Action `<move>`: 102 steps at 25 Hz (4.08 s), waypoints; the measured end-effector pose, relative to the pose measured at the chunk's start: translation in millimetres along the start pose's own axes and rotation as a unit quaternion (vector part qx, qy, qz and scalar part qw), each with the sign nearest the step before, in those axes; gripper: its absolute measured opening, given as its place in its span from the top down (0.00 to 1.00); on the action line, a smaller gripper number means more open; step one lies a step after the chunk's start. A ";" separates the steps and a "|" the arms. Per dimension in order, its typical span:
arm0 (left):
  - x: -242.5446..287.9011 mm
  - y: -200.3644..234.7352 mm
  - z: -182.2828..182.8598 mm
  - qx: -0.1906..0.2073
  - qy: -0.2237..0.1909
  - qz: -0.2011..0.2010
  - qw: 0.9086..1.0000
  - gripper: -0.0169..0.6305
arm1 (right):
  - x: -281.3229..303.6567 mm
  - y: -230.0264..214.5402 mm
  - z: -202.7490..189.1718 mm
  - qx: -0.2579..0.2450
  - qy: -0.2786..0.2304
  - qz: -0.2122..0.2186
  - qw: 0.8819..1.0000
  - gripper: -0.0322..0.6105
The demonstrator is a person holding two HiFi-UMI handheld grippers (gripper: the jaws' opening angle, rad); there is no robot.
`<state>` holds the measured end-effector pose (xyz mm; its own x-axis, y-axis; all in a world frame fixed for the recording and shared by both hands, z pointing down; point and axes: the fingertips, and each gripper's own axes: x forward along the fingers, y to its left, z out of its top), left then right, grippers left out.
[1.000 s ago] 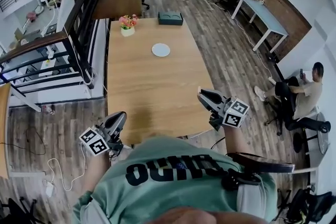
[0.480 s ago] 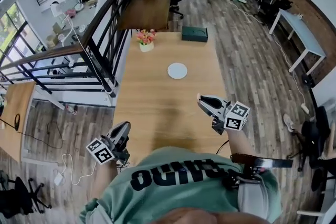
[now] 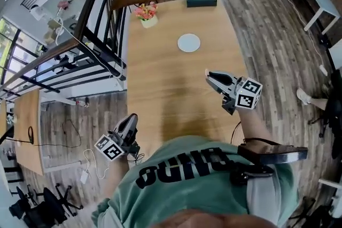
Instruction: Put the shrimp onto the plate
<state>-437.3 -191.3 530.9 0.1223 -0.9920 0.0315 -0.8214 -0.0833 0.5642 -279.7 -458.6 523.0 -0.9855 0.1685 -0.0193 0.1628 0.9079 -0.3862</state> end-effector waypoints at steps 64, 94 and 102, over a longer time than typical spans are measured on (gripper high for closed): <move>399.9 368.4 -45.1 0.151 0.159 -0.012 0.976 0.97 | 244.3 -402.9 -179.0 -0.185 0.366 -0.077 0.909 0.86; 395.4 376.0 -60.5 0.144 0.161 -0.035 0.976 0.97 | 255.3 -387.3 -189.0 -0.182 0.363 -0.073 0.911 0.49; 391.8 367.4 -55.0 0.140 0.151 -0.032 0.978 0.97 | 247.4 -383.0 -175.0 -0.179 0.352 -0.084 0.915 0.49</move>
<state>-660.5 -605.3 796.0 0.3038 -0.9137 0.2700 -0.9216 -0.2100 0.3264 -577.5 -697.5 827.5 -0.7432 0.1056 0.6607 0.1402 0.9901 -0.0005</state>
